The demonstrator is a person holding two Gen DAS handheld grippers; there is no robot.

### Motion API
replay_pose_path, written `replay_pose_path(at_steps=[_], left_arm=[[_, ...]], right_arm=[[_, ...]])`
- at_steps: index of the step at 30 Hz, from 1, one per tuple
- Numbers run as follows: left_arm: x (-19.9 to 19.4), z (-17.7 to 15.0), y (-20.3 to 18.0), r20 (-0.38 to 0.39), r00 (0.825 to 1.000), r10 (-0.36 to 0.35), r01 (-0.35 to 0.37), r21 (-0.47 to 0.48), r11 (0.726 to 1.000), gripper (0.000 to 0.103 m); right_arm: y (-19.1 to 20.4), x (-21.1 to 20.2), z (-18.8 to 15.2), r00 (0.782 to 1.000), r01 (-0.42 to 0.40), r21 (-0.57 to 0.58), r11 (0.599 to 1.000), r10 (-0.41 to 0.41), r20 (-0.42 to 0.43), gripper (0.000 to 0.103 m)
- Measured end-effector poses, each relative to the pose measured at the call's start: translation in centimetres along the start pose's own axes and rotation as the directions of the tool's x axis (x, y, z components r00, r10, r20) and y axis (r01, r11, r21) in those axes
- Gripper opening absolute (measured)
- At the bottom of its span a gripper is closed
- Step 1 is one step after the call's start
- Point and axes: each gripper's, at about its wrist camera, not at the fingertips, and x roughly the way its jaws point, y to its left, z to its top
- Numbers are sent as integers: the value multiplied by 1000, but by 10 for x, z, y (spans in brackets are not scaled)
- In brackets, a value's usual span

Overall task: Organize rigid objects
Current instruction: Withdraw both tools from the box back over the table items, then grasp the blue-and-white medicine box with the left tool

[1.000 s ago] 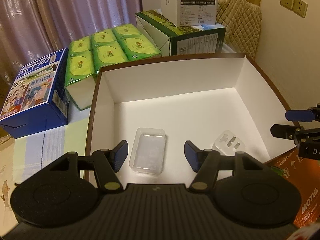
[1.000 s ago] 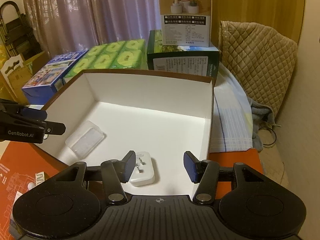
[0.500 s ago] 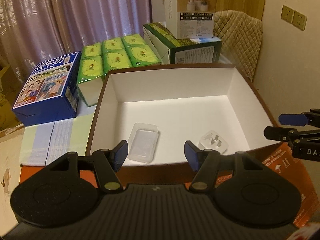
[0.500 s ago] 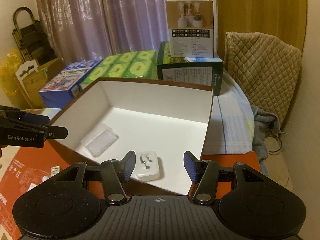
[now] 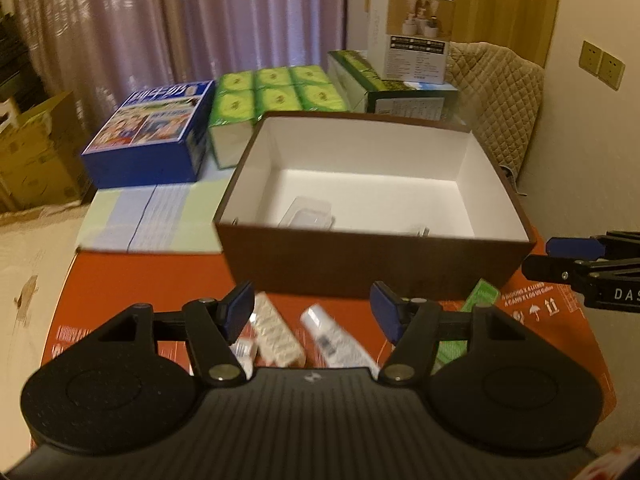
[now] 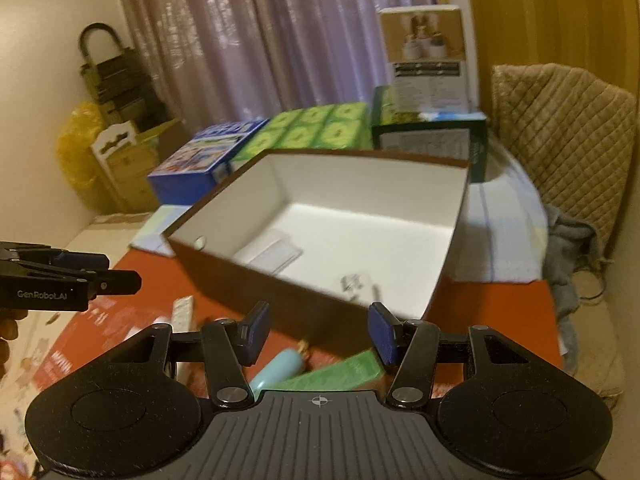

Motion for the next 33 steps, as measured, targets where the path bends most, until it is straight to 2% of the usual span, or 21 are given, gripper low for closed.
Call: replay_pose_path(at_steps=[8,14,17,21,26,33], left_arm=[[-19,-38,12,-36,999,19,-21,-36,999,61],[-19,-54,26,-64,998,-4,1,-47,999,61],[-19,-61,33,-74,997,-14,12,-31,999,61],[-14,-68,45,-106,994,-31,29,-19,999,61],[-5,-78,61,-148,988,-44,43,-11,999,61],[8,-86,78,-175,984,-44,47,10,999,61]], right_arm=[[10,-9,-31,997,-42,-8,999,41,-65,53],[15,-9,-51,991,-45,21,999,48,-122,58],[22,-4,-60,986,-38,50,998,45,-160,58],[35,9,-73,968,-30,86,996,51,-245,58],[51,24,-86,949,6,108,994,28,-314,58],[62,39,-98,938,78,139,987,-25,-347,58]])
